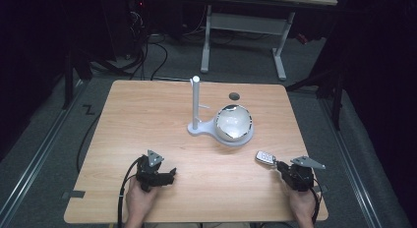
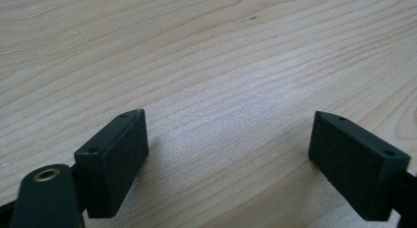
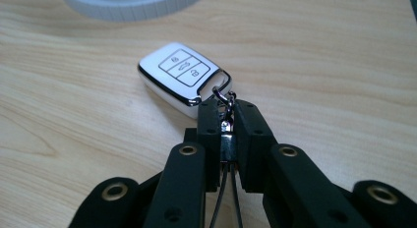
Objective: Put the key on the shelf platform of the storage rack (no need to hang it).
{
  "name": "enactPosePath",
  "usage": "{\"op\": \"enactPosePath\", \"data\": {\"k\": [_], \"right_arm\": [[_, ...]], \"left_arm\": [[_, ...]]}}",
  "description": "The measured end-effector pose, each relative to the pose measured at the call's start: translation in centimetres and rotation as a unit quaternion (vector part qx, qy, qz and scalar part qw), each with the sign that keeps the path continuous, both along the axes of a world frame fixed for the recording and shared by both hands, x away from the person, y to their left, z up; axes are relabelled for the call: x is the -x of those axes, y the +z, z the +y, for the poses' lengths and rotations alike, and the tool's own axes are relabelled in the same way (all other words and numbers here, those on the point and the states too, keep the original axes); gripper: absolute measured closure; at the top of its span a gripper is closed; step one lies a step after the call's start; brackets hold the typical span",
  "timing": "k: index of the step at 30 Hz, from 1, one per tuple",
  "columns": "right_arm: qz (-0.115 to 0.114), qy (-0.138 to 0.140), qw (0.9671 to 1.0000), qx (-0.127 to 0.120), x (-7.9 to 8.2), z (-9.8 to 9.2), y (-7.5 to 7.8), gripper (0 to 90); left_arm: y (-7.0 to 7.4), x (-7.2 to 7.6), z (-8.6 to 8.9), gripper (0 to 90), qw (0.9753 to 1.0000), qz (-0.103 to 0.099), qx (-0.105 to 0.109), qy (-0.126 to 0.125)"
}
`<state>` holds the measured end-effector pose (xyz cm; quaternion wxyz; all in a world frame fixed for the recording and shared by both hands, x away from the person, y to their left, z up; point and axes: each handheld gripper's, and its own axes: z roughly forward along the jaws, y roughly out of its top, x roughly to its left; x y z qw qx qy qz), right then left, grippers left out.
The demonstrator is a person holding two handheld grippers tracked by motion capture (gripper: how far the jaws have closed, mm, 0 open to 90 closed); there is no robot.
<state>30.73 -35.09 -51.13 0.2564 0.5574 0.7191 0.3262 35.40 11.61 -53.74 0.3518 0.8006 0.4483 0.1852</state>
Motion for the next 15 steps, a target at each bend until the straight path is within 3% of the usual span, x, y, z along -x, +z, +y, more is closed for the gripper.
{"op": "enactPosePath", "data": {"k": [15], "right_arm": [[-0.049,0.031,0.9980,-0.022,-0.2,0.6,3.9,82.7]], "left_arm": [[0.0,0.0,0.0,15.5,1.0000,-0.001,0.000,0.000]]}}
